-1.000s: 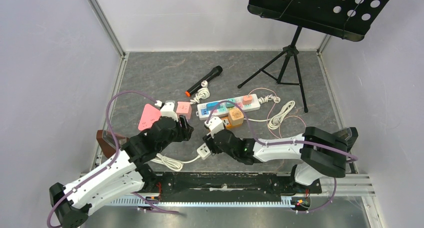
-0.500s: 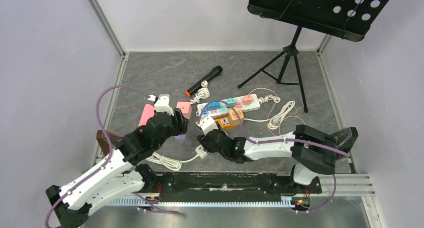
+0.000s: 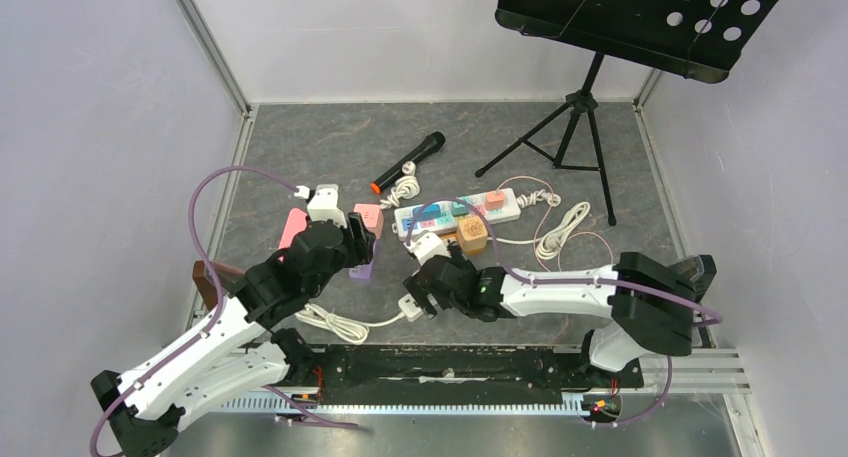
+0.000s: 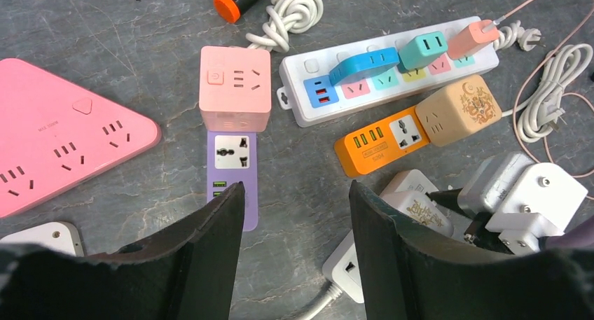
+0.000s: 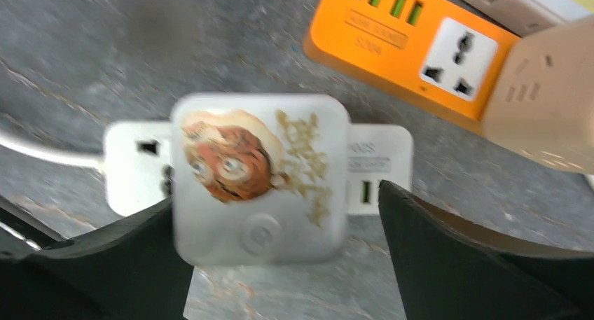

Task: Insert the plug
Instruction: Insert the plug into the socket.

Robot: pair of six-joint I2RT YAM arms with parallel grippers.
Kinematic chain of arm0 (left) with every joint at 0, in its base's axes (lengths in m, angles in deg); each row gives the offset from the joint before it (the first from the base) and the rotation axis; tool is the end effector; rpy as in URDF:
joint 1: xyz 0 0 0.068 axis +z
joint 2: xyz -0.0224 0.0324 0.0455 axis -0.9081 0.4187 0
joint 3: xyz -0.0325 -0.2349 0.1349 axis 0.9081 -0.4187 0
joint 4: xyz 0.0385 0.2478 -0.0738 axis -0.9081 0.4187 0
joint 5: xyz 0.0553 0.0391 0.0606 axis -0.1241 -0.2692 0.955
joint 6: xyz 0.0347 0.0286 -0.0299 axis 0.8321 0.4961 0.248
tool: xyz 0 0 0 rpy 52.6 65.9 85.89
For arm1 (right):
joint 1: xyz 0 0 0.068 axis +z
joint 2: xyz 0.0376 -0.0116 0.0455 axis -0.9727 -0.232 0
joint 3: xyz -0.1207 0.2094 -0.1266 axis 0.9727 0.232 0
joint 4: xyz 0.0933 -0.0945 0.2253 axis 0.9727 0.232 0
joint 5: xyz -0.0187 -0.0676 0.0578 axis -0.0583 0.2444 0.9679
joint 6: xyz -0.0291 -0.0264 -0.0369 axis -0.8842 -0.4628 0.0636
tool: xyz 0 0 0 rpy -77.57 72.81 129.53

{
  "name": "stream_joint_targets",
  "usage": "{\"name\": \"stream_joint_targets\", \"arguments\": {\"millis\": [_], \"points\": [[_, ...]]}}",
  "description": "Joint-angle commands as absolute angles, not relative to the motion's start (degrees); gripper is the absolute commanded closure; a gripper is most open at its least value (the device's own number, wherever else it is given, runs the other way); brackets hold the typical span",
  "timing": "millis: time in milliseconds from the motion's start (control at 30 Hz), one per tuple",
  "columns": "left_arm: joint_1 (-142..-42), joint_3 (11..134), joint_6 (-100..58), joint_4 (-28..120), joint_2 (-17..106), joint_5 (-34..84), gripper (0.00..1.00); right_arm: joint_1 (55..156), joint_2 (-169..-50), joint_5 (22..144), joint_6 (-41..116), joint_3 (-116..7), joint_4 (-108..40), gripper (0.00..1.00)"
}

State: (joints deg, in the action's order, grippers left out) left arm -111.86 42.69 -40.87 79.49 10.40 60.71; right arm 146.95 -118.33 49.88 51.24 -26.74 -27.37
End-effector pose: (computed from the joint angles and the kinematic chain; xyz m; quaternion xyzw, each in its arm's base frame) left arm 0.1191 -0.1020 0.3008 -0.0032 0.8494 -0.1441 0.5077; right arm 0.1183 0.2862 0.1769 -0.3184 0.8618 0.0940 0.3835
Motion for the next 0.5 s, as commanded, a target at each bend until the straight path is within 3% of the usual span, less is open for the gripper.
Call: {"name": "stream_joint_targets", "arguments": {"millis": [0, 400, 467], "points": [[-111.5, 44.2, -38.9, 77.3, 9.4, 62.3, 0.37, 145.5, -113.1, 53.4, 50.1, -29.7, -16.1, 0.02], [-111.0, 42.8, -37.6, 74.9, 7.6, 62.0, 0.36, 143.4, -116.6, 60.0, 46.0, -39.0, -11.2, 0.02], [-110.9, 42.7, -37.6, 74.5, 7.7, 61.6, 0.36, 142.5, -118.4, 59.7, 47.1, -40.5, -9.2, 0.06]]}}
